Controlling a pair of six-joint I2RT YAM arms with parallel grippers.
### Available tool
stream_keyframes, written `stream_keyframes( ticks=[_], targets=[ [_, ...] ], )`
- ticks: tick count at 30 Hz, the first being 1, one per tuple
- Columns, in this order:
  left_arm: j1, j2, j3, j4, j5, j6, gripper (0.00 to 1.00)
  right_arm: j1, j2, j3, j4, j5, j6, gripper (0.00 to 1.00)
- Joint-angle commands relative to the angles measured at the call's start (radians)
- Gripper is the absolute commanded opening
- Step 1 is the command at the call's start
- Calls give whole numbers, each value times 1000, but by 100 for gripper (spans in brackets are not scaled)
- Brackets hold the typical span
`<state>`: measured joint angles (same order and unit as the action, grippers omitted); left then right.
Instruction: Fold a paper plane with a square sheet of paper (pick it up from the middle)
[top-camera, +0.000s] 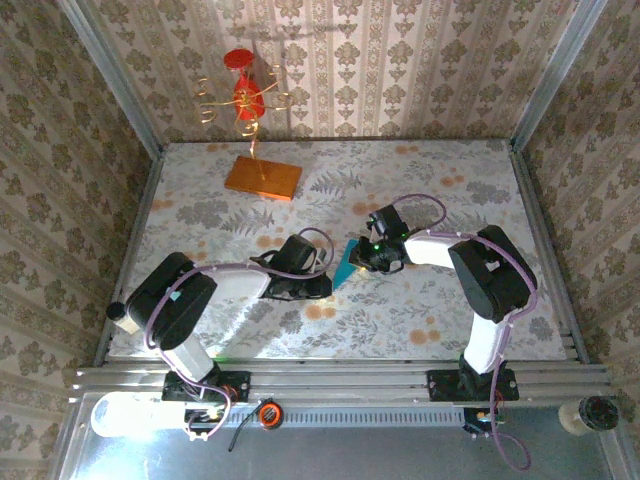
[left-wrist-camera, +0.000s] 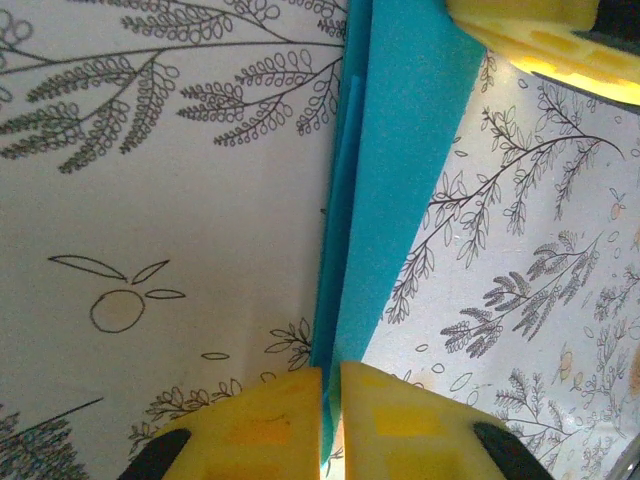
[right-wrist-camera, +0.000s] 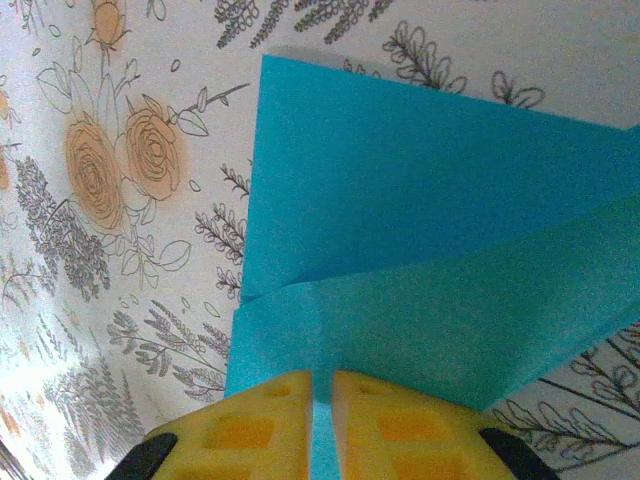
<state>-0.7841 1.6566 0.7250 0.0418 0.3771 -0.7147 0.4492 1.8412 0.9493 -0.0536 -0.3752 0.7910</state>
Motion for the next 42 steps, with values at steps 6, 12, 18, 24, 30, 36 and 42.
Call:
stream_keyframes(
  ticks=[6, 12, 18, 24, 30, 36, 42],
  targets=[
    [-1, -101, 34, -165, -51, 15, 19, -5, 49, -4, -94, 41, -16, 18],
    [4, -115, 157, -293, -120, 102, 23, -6, 50, 0, -92, 36, -15, 18],
    [-1, 20, 230, -142, -2, 92, 20, -7, 59, 0, -89, 24, -16, 18],
    [1, 141, 275, -68, 64, 77, 10, -12, 59, 4, -90, 4, -20, 17],
    [11, 182, 275, -47, 78, 73, 6, -16, 65, 3, -91, -7, -23, 14],
    [14, 209, 297, -43, 94, 82, 5, -17, 71, 9, -96, -10, -21, 13],
    [14, 245, 310, -60, 92, 96, 4, -19, 84, 19, -112, -11, -21, 11]
  ],
)
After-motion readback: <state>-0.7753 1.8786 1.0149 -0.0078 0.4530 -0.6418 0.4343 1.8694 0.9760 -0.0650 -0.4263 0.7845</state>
